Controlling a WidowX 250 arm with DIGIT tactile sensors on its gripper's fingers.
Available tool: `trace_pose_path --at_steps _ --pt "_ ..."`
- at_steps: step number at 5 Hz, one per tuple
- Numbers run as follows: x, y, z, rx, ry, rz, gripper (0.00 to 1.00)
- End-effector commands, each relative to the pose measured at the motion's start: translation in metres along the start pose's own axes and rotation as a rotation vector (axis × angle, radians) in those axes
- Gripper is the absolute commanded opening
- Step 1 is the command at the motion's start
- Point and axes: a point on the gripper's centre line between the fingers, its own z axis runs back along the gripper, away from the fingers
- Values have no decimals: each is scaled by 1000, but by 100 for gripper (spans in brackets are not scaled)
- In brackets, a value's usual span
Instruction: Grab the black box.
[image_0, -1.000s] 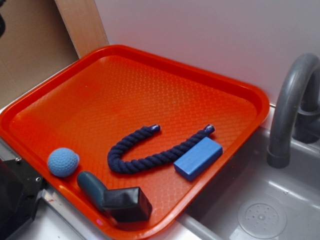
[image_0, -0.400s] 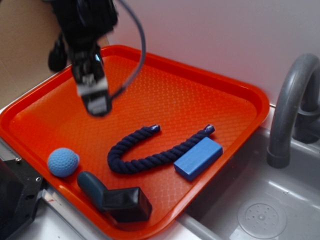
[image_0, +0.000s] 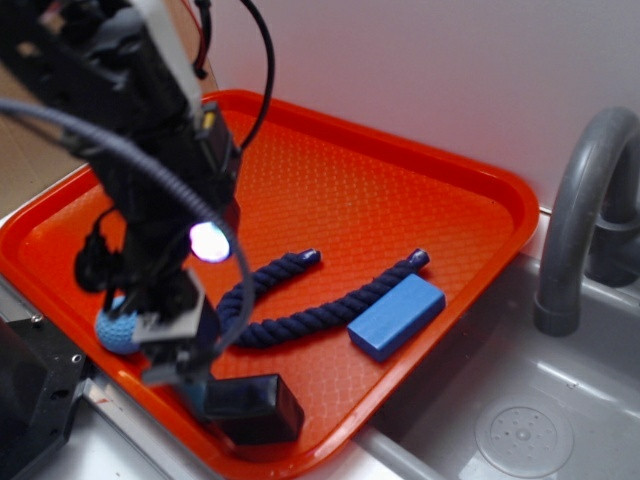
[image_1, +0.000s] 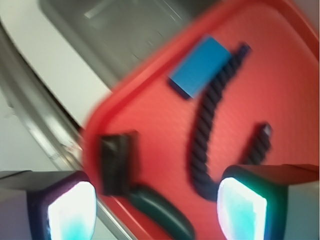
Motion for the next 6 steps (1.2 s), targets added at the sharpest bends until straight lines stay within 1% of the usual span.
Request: trace_pose_path --at_steps 1,2,3,4,5,6 --pt "2 -28 -39 26 -12 -58 100" --pt "-5 -25 -59 40 38 -51 100" --pt "-7 -29 -60 -26 86 -78 100" --pt "-7 -31 -64 2 149 -51 0" --pt "-6 -31 -66 18 156 -51 0" --pt "-3 -27 -69 27 194 -33 0"
